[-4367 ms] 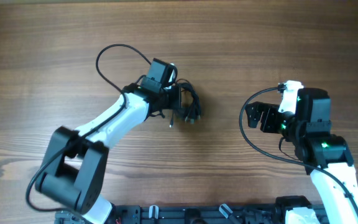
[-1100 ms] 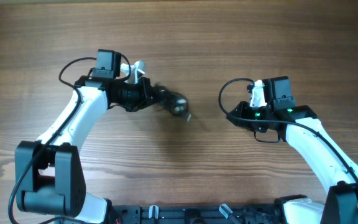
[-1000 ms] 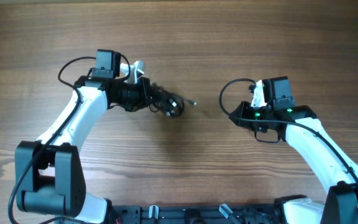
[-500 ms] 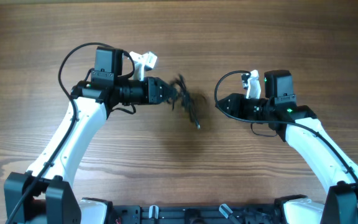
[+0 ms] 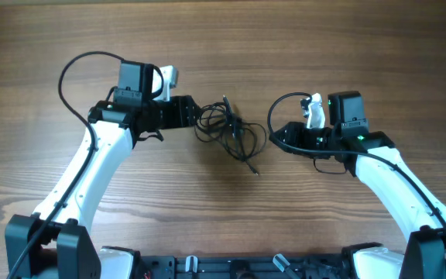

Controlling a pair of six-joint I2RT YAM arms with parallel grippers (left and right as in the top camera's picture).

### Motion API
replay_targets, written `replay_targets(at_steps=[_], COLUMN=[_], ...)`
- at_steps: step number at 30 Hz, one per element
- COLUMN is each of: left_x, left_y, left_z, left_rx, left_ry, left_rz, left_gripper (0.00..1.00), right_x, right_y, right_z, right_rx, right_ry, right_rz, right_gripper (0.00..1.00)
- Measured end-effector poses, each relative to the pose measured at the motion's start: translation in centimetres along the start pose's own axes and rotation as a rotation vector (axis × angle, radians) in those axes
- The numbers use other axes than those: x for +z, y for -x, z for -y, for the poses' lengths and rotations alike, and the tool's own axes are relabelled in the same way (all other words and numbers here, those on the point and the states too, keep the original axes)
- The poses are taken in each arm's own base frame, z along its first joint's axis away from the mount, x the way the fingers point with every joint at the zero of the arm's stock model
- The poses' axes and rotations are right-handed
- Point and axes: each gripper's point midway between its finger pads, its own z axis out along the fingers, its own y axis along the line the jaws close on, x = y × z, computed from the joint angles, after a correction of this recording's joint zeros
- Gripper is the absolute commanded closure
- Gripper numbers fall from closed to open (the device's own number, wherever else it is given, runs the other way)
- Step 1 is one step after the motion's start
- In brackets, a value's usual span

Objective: Untangle cables

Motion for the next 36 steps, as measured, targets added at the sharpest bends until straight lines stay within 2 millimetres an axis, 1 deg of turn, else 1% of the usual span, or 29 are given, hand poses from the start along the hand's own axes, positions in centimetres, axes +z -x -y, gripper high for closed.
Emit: replay_targets(at_steps=[3,4,8,12,14,15,18,20,21,22,23,24,26,30,32,34,35,36], left_x=[0.1,0.4,1.9,3.9,4.8,5.3,6.5,7.4,7.9,8.3,8.8,8.9,8.9,8.8,8.8,8.5,8.0,7.1], left_y=[1.6,1.8,1.9,2.0,1.8,1.5,0.6,0.0,-0.4,-0.8,-1.2,-1.3,-1.6,-2.4,-2.6,-2.7,-2.6,-2.3], left_z=[-0.2,-0.4,-1.2,-1.8,-1.6,-1.2,-0.1,0.2,0.1,0.0,-0.4,-0.4,-0.6,-0.8,-0.4,0.4,1.3,2.5], left_rx=[0.023,0.026,0.020,0.021,0.032,0.043,0.074,0.085,0.086,0.084,0.080,0.076,0.075,0.067,0.064,0.063,0.066,0.076], left_ry=[0.017,0.022,0.037,0.041,0.037,0.032,0.018,0.015,0.017,0.020,0.026,0.028,0.036,0.042,0.015,-0.027,-0.065,-0.114], left_rz=[0.064,0.070,0.058,0.047,0.037,0.025,-0.003,-0.024,-0.040,-0.055,-0.072,-0.079,-0.092,-0.122,-0.133,-0.140,-0.138,-0.123], left_gripper=[0.32,0.32,0.32,0.32,0.31,0.31,0.27,0.27,0.29,0.46,0.53,0.70,0.96,0.96,0.96,0.96,0.96,0.96], right_x=[0.0,0.0,0.0,0.0,0.0,0.0,0.0,0.0,0.0,0.0,0.0,0.0,0.0,0.0,0.0,0.0,0.0,0.0], right_y=[-0.4,-0.5,-0.6,-0.6,-0.7,-0.7,-0.7,-0.7,-0.7,-0.7,-0.7,-0.7,-0.7,-0.7,-0.7,-0.7,-0.6,-0.4], right_z=[0.2,0.2,0.3,0.3,0.3,0.3,0.3,0.3,0.3,0.3,0.3,0.3,0.3,0.3,0.3,0.3,0.2,-0.1], right_rx=[0.014,0.016,0.020,0.020,0.021,0.022,0.022,0.023,0.023,0.023,0.022,0.023,0.023,0.023,0.023,0.022,0.018,0.009], right_ry=[-0.008,-0.009,-0.011,-0.011,-0.012,-0.012,-0.012,-0.012,-0.012,-0.012,-0.012,-0.012,-0.012,-0.012,-0.012,-0.012,-0.008,0.006], right_rz=[-0.016,-0.018,-0.024,-0.024,-0.025,-0.026,-0.026,-0.027,-0.027,-0.027,-0.027,-0.027,-0.027,-0.027,-0.027,-0.026,-0.023,-0.017], right_gripper=[0.53,0.52,0.52,0.52,0.52,0.52,0.52,0.52,0.52,0.52,0.52,0.52,0.52,0.52,0.51,0.51,0.51,0.51])
